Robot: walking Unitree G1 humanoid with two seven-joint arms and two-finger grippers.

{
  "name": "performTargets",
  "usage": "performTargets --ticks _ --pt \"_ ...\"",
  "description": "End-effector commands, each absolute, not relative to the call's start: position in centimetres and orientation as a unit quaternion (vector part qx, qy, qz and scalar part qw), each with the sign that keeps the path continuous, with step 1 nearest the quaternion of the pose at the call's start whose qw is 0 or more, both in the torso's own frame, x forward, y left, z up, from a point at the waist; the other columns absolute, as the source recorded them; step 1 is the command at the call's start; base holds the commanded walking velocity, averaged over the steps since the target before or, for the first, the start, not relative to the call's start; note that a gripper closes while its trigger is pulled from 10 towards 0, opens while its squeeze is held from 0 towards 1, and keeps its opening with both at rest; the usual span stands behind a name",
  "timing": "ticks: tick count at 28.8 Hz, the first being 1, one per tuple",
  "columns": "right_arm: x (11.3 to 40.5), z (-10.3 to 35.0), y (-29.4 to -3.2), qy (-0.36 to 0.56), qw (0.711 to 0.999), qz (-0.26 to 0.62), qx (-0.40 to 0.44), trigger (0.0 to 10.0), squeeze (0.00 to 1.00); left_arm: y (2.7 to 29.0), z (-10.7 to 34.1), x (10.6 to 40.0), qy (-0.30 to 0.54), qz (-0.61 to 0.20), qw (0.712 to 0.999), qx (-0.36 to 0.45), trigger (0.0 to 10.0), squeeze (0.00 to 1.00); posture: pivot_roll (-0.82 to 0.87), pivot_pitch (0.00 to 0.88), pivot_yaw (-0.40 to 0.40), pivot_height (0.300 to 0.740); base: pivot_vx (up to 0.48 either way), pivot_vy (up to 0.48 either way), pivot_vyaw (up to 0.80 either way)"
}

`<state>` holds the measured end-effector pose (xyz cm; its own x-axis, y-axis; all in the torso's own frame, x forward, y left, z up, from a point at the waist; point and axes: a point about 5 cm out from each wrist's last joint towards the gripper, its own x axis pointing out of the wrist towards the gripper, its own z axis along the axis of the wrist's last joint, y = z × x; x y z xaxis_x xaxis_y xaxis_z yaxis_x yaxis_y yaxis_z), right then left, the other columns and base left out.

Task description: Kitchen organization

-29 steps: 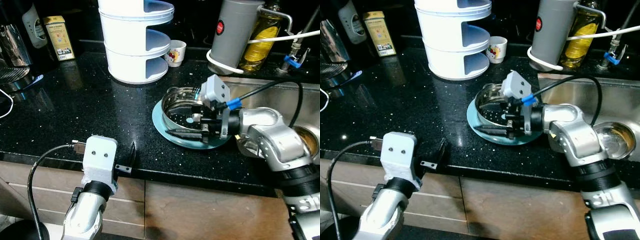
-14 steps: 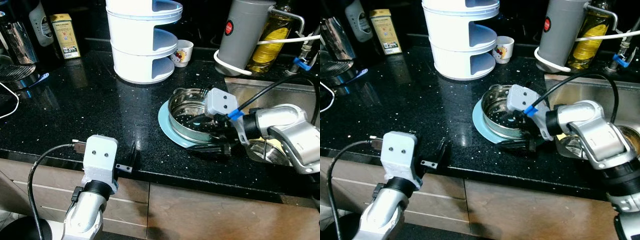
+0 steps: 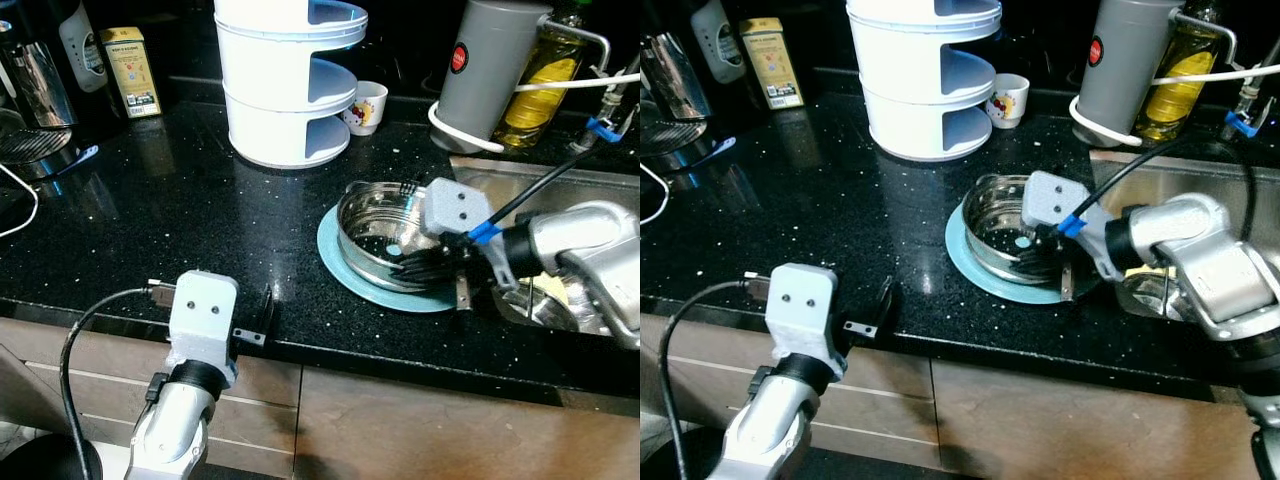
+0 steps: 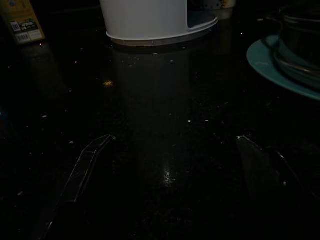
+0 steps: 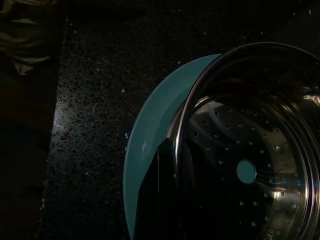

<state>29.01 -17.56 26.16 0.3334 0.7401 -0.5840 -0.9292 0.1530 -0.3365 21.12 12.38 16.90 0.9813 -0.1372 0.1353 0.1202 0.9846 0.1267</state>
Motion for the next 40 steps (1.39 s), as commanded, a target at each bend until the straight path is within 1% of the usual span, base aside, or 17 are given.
performTargets --ticks 1,5,8,11,15,16,20,23,25,26,28,30,33,34,38,39,40 --pt "28.7 25.7 -17.5 0.154 0.734 0.574 -0.329 0.0 0.00 12.4 16.7 21.2 -0.072 -0.065 0.993 0.064 10.0 0.00 0.09 0.000 -0.052 0.740 0.000 0.000 0.00" --pt "28.6 26.2 -17.1 0.130 0.738 0.586 -0.309 0.0 0.00 12.4 16.7 21.2 -0.072 -0.065 0.993 0.064 10.0 0.00 0.09 0.000 -0.051 0.740 0.000 0.000 0.00" --pt "28.3 27.4 -16.7 0.086 0.744 0.610 -0.258 0.0 0.00 12.4 16.7 21.2 -0.073 -0.067 0.993 0.064 10.0 0.00 0.09 0.000 -0.050 0.740 0.000 0.000 0.00" --pt "28.2 27.7 -16.6 0.071 0.743 0.619 -0.244 0.0 0.00 12.4 16.7 21.2 -0.073 -0.067 0.993 0.064 10.0 0.00 0.09 0.000 -0.050 0.740 0.000 0.000 0.00" --pt "27.8 28.6 -16.3 0.031 0.740 0.639 -0.207 0.0 0.00 12.4 16.7 21.1 -0.072 -0.067 0.993 0.063 10.0 0.00 0.09 0.000 -0.048 0.740 0.000 0.000 0.00" --pt "27.7 29.1 -16.3 0.009 0.738 0.649 -0.186 0.0 0.00 12.4 16.6 21.1 -0.071 -0.067 0.993 0.063 10.0 0.00 0.09 0.000 -0.048 0.740 0.000 0.000 0.00" --pt "27.6 29.3 -16.3 -0.003 0.738 0.652 -0.173 0.0 0.00 12.3 16.6 21.1 -0.071 -0.067 0.993 0.063 10.0 0.00 0.09 0.000 -0.048 0.740 0.000 0.000 0.00" --pt "27.8 29.6 -16.5 -0.028 0.743 0.652 -0.147 0.0 0.00 12.3 16.6 21.0 -0.069 -0.068 0.993 0.062 10.0 0.00 0.09 0.000 -0.047 0.740 0.000 0.000 0.00" --pt "28.1 30.0 -16.6 -0.053 0.754 0.641 -0.135 0.0 0.00 12.3 16.6 21.0 -0.069 -0.068 0.993 0.062 10.0 0.00 0.09 0.000 -0.047 0.740 0.000 0.000 0.00" --pt "28.1 30.0 -16.6 -0.053 0.754 0.641 -0.135 0.0 0.00 12.3 16.6 21.0 -0.069 -0.068 0.993 0.062 10.0 0.00 0.09 0.000 -0.047 0.740 0.000 0.000 0.00" --pt "28.6 30.8 -16.6 -0.091 0.769 0.621 -0.120 0.0 0.00 12.3 16.6 21.0 -0.070 -0.067 0.993 0.063 10.0 0.00 0.09 0.000 -0.044 0.740 0.000 0.000 0.00" --pt "29.2 32.0 -16.8 -0.134 0.786 0.598 -0.084 0.0 0.00 12.3 16.8 21.1 -0.073 -0.067 0.993 0.063 10.0 0.00 0.09 0.000 -0.043 0.740 0.000 0.000 0.00" --pt "29.4 32.3 -16.8 -0.149 0.791 0.590 -0.068 0.0 0.00 12.3 16.9 21.2 -0.076 -0.066 0.993 0.062 10.0 0.00 0.09 0.000 -0.043 0.740 0.000 0.000 0.00" --pt "29.6 32.9 -17.3 -0.176 0.798 0.575 -0.031 0.0 0.00 12.3 17.2 21.3 -0.084 -0.070 0.992 0.064 10.0 0.00 0.09 0.000 -0.041 0.740 0.000 0.000 0.00" --pt "29.8 33.2 -17.9 -0.190 0.807 0.559 -0.005 0.0 0.00 12.2 17.6 21.4 -0.091 -0.073 0.991 0.063 10.0 0.00 0.09 0.000 -0.039 0.740 0.000 0.000 0.00" --pt "29.9 33.3 -18.1 -0.195 0.812 0.550 0.002 0.0 0.00 12.2 17.7 21.5 -0.095 -0.075 0.991 0.059 10.0 0.00 0.09 0.000 -0.037 0.740 0.000 0.000 0.00" --pt "30.3 33.2 -18.6 -0.192 0.825 0.532 0.007 0.0 0.00 11.9 18.2 21.6 -0.105 -0.088 0.990 0.045 10.0 0.00 0.09 0.000 -0.034 0.740 0.000 0.000 0.00"
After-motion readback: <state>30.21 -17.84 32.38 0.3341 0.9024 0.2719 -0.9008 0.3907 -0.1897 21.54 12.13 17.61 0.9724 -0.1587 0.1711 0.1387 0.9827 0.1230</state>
